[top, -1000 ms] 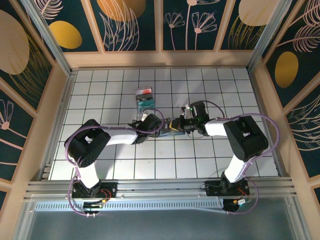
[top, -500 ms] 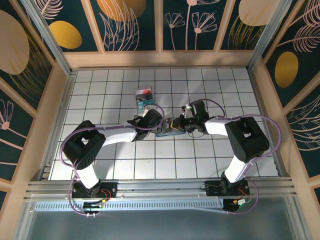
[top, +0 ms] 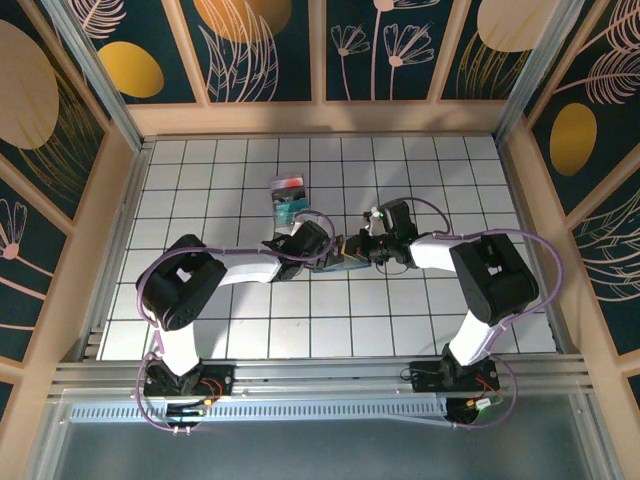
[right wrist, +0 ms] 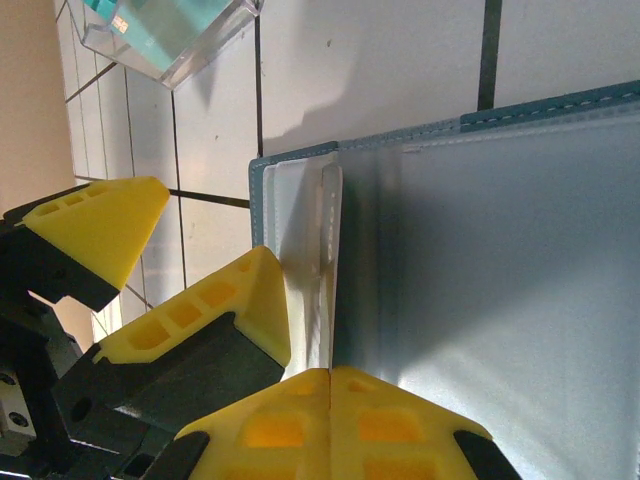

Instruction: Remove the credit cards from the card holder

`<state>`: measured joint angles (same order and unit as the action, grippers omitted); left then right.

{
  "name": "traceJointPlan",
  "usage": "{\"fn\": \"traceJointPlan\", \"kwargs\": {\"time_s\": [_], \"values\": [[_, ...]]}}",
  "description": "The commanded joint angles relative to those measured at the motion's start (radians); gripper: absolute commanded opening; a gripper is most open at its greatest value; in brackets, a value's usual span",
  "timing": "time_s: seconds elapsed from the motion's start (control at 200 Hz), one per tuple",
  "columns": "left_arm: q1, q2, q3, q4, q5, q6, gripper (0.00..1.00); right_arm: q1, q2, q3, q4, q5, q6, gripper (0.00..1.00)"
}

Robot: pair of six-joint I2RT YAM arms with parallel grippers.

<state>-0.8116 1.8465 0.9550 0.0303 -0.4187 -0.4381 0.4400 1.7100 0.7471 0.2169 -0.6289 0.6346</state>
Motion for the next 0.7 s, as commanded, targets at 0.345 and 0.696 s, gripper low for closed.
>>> {"fn": "traceJointPlan", "kwargs": {"time_s": [0.345,0.696], "values": [[-0.004,0.018,-0.015,-0.012,0.034,-0.004,0.99,0.034,0.02,0.027,0.097,-0.018,0.032,0.15],[-0.004,0.013,-0.025,-0.008,0.034,-0.015,0.99,0.053,0.038,0.053,0.052,0.027,0.009,0.09]]}}
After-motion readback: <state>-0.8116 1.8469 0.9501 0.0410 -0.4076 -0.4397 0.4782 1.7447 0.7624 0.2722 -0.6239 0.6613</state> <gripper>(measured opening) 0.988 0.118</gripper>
